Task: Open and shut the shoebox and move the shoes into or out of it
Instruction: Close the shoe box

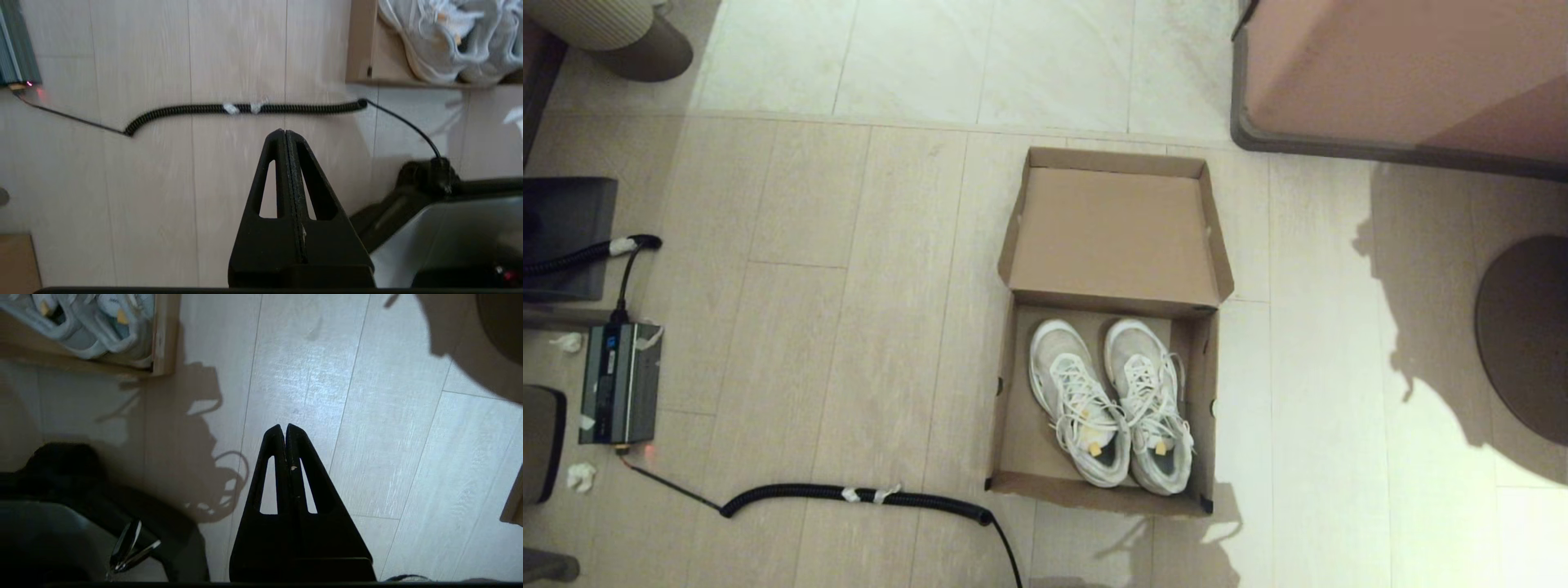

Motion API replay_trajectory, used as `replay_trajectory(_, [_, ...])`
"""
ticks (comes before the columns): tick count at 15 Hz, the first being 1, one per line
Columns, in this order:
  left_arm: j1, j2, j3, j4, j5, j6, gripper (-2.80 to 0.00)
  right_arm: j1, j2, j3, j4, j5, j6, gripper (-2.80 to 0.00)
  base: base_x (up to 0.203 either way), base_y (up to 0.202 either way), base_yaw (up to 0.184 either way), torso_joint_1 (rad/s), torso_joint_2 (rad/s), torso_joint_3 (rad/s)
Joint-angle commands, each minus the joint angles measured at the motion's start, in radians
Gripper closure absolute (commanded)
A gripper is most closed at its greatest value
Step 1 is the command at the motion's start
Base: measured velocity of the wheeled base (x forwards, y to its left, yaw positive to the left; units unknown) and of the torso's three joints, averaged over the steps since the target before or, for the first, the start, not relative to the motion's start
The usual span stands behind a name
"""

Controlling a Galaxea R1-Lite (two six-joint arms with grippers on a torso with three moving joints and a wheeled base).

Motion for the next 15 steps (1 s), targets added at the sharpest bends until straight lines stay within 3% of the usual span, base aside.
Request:
replay_trajectory(1, [0.001,-0.024,0.007,0.011,0.000,0.003,0.00,-0.005,0.036,-0.008,0.011,0.002,-0.001,0.00,0.000,0.000,0.000,0.000,0.00,0.000])
replay_trajectory(5, [0.001,-0.038,0.009,0.006,0.010,-0.042,0.00,-0.094,0.044,-0.007,0.011,0.001,-0.007,0.00,0.000,0.000,0.000,0.000,0.00,0.000])
replay_trajectory(10, [-0.004,-0.015,0.005,0.014,-0.028,-0.062,0.00,-0.091,0.035,-0.001,-0.011,0.049,-0.019,0.00,0.000,0.000,0.000,0.000,0.00,0.000])
replay_trajectory(15, [-0.004,-0.039,0.005,0.014,-0.029,-0.062,0.00,-0.091,0.035,0.076,-0.126,0.070,0.112,0.00,0.000,0.000,0.000,0.000,0.00,0.000])
